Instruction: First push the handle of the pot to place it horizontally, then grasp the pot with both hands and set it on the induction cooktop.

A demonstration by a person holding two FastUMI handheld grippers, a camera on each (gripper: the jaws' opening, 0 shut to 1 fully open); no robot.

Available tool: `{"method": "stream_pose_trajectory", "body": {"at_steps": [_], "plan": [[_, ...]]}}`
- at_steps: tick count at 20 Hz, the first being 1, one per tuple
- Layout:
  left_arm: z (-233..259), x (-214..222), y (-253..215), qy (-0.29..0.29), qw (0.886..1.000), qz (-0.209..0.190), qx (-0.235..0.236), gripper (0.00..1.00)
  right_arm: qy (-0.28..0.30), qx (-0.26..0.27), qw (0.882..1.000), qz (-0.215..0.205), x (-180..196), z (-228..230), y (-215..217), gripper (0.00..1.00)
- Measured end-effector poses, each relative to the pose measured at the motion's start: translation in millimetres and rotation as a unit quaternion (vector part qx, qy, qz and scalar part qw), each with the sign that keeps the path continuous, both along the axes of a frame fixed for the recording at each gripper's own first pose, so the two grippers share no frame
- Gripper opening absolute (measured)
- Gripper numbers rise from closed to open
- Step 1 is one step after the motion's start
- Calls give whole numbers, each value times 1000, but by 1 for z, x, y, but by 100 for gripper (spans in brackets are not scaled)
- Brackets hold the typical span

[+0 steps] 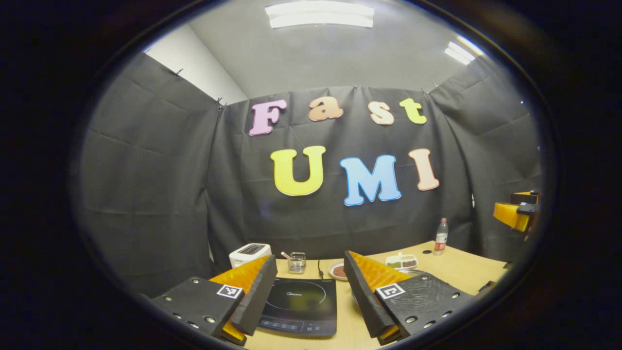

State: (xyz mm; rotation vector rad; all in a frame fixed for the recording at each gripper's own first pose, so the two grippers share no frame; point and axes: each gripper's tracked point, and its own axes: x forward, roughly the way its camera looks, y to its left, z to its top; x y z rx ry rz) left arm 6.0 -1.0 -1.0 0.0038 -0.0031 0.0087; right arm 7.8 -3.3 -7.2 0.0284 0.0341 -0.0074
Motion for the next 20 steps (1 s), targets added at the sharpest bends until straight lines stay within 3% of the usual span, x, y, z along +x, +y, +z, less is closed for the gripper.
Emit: {"method": "stream_pose_trajectory", "body": {"at_steps": [5, 8, 11, 13, 15, 18, 19, 20], "plan": [[-2, -1, 0, -1, 1000, 1, 2, 82, 4, -4, 1000, 2, 0, -1, 0, 97], [0, -2, 1, -1, 1000, 2, 4, 84, 6, -3, 1000, 1, 0, -2, 0, 81], [-1, -2, 2, -1, 1000, 1, 5, 82, 7, -2, 1000, -5, 0, -1, -2, 58], [-1, -3, 2, -2, 1000, -1, 5, 84, 16, -2, 1000, -5, 2, -6, 0, 54], [0, -2, 3, -3, 1000, -1, 8, 84, 21, 2, 1000, 0, 3, -5, 2, 34], [3, -2, 6, -7, 1000, -1, 10, 84, 14, 0, 1000, -18, 2, -2, -5, 20], [2, -1, 7, -8, 1000, -1, 10, 84, 16, 2, 1000, -14, 5, -2, -1, 2], [2, -1, 8, -8, 1000, -2, 11, 84, 18, -2, 1000, -18, 8, -8, -3, 4]]}}
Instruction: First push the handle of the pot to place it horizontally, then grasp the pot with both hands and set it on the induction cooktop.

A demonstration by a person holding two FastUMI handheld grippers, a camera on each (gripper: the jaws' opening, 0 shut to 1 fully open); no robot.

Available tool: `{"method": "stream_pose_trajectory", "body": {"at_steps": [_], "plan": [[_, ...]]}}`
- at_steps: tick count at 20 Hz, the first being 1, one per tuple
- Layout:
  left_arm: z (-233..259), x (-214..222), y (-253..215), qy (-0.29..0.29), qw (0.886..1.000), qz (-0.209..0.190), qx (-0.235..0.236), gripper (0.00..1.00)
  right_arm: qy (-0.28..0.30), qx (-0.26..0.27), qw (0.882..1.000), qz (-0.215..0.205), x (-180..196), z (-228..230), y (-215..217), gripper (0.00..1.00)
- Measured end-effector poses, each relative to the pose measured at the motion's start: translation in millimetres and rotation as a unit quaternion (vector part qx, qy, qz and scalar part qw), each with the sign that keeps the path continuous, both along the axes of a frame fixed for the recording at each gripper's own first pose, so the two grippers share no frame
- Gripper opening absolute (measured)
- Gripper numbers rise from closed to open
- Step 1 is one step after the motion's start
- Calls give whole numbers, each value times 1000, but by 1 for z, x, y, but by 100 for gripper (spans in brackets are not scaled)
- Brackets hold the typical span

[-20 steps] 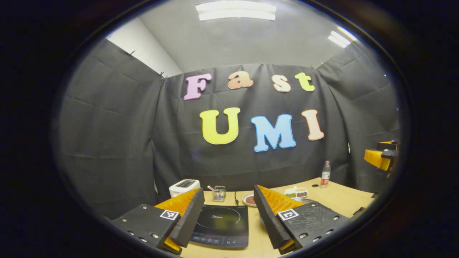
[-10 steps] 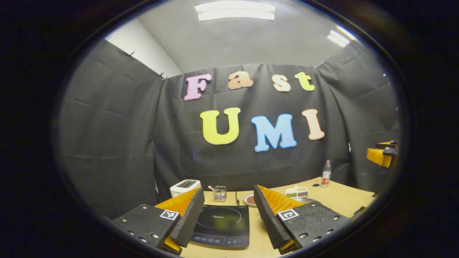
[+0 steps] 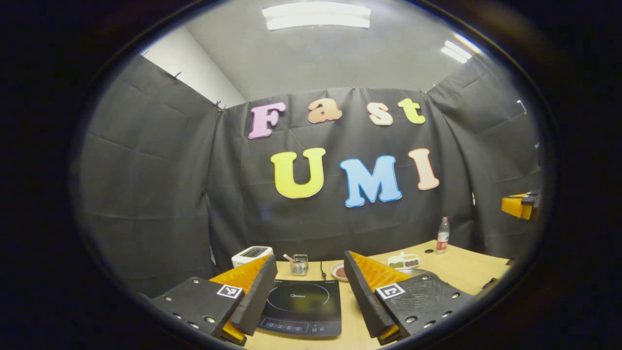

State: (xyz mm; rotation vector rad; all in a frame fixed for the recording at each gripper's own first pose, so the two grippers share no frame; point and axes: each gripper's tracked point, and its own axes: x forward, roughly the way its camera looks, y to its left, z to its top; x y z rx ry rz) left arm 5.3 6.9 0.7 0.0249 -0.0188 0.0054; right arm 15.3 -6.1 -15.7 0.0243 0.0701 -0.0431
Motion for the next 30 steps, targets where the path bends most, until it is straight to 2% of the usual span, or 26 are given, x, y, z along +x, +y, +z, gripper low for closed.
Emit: {"method": "stream_pose_trajectory", "body": {"at_steps": [1, 2, 4, 12, 20, 21, 25, 30], "plan": [[0, 0, 1, 0, 1000, 0, 1, 84, -1, -1, 1000, 4, 0, 2, 4, 2], [1, 0, 2, -1, 1000, 0, 1, 84, 4, 1, 1000, 16, -1, 1, 10, 5], [2, 2, 5, -4, 1000, -1, 0, 82, 11, 2, 1000, 29, -4, -2, 20, 2], [-4, 8, 34, -6, 1000, 6, -3, 84, 45, -13, 996, 80, -1, -22, 65, 2], [-16, 21, 72, -7, 1000, 8, -9, 82, 97, -28, 990, 99, 0, -59, 105, 2], [-17, 22, 77, -8, 1000, 8, -10, 84, 107, -27, 989, 101, 0, -66, 109, 2], [-19, 21, 89, -12, 1000, 7, -7, 82, 133, -44, 983, 115, -5, -88, 127, 0], [-24, 24, 96, -10, 1000, 12, -8, 84, 178, -56, 972, 145, -13, -122, 145, 2]]}}
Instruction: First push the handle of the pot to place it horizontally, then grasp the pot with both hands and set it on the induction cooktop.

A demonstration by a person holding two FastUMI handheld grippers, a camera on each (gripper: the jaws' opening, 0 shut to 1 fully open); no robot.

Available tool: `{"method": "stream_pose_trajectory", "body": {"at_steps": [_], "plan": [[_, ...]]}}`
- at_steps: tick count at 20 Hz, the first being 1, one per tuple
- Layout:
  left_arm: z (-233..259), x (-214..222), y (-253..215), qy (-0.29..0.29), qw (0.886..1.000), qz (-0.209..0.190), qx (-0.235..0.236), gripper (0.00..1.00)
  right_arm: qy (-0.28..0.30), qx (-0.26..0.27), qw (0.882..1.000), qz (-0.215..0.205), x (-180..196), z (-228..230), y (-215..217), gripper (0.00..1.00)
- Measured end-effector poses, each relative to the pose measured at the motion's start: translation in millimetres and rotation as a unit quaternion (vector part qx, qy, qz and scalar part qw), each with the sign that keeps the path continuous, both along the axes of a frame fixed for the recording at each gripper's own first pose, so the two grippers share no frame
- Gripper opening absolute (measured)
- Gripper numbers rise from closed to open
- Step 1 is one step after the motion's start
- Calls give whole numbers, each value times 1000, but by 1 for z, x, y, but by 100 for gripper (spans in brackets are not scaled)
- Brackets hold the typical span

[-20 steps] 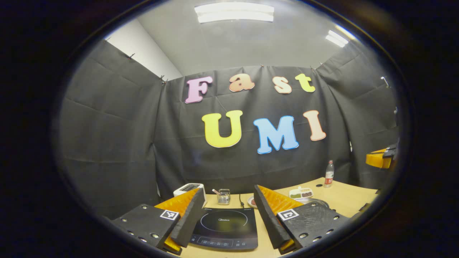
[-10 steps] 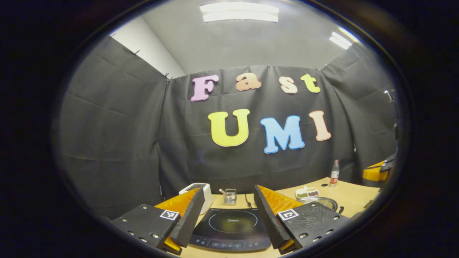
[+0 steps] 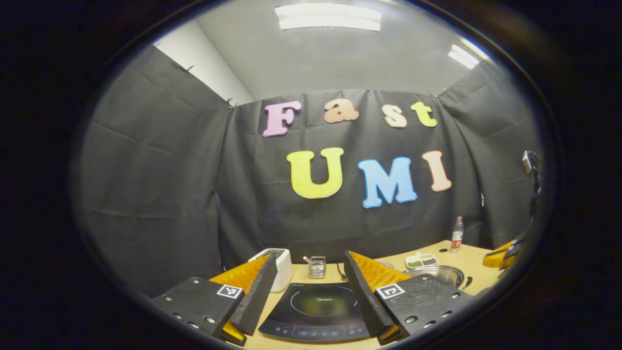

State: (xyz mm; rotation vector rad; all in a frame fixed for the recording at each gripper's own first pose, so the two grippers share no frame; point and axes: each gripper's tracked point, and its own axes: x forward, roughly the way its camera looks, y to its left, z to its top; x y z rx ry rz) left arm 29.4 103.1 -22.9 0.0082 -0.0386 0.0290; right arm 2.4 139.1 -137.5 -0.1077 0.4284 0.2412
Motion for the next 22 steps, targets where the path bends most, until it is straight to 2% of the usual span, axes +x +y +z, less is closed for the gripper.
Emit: {"method": "stream_pose_trajectory", "body": {"at_steps": [1, 5, 7, 14, 18, 22], "plan": [[-1, 0, 0, 0, 1000, 3, 0, 84, 8, -3, 1000, 6, 0, -6, 3, 0], [-7, 4, -6, 8, 1000, 14, -5, 82, 40, -16, 999, 34, 0, -32, 6, 2], [-9, 8, -8, 11, 1000, 23, -3, 84, 57, -18, 997, 48, 3, -46, 6, 2], [-12, 26, -30, 21, 999, 44, -1, 82, 123, -30, 988, 93, 7, -95, -1, 2], [-14, 33, -40, 28, 998, 55, 4, 82, 150, -35, 982, 107, 14, -114, -9, 0], [-16, 41, -49, 35, 998, 60, 8, 82, 174, -38, 977, 115, 20, -135, -16, 2]]}}
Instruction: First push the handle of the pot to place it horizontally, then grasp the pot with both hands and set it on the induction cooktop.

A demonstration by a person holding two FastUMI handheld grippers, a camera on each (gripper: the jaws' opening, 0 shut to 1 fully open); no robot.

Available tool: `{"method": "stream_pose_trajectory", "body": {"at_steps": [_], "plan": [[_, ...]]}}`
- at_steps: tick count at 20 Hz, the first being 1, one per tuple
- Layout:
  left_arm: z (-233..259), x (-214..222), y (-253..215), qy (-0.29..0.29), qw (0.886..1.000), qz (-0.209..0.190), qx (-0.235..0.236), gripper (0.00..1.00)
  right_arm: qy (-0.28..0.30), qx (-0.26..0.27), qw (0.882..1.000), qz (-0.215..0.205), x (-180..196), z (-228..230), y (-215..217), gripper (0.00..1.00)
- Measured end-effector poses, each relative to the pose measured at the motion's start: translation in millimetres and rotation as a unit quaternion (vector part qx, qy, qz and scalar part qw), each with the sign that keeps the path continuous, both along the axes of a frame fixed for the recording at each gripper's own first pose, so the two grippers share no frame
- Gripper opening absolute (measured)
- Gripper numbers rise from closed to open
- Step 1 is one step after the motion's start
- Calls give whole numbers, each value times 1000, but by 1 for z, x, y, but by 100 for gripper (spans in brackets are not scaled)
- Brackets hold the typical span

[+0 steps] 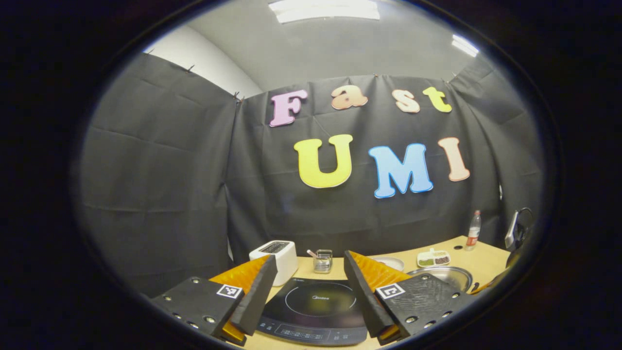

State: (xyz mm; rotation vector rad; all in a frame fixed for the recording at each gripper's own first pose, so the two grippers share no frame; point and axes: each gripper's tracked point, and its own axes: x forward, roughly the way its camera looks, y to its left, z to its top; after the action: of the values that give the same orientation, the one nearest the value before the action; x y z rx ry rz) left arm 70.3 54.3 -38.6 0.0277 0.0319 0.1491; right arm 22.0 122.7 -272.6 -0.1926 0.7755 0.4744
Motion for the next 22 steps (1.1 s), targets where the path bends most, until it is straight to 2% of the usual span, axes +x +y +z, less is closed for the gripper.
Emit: {"method": "stream_pose_trajectory", "body": {"at_steps": [1, 5, 7, 8, 9, 14, 15, 16, 18, 22], "plan": [[1, 2, -3, 0, 1000, 0, 3, 82, 5, -2, 1000, 1, 1, -4, -2, 0], [3, 10, -14, 1, 1000, -3, 9, 82, 19, -4, 1000, -3, 3, -14, -11, 2], [4, 14, -20, 1, 1000, -6, 9, 87, 23, 0, 1000, -4, 4, -15, -14, 2], [4, 15, -23, 0, 1000, -7, 8, 84, 24, 3, 1000, -5, 5, -15, -15, 0], [5, 16, -26, -1, 1000, -8, 9, 82, 24, 2, 1000, -5, 5, -16, -17, 2], [5, 21, -38, -3, 1000, -14, 8, 82, 24, -9, 1000, -10, 8, -20, -31, 2], [5, 23, -40, -3, 1000, -15, 8, 87, 25, -8, 1000, -13, 8, -20, -32, 0], [6, 24, -41, -3, 1000, -15, 8, 87, 25, -9, 1000, -16, 10, -20, -35, 0], [4, 25, -44, -3, 1000, -15, 7, 82, 25, -11, 999, -22, 14, -21, -41, 2], [3, 26, -47, -2, 1000, -14, 7, 82, 29, -13, 999, -39, 21, -23, -52, 2]]}}
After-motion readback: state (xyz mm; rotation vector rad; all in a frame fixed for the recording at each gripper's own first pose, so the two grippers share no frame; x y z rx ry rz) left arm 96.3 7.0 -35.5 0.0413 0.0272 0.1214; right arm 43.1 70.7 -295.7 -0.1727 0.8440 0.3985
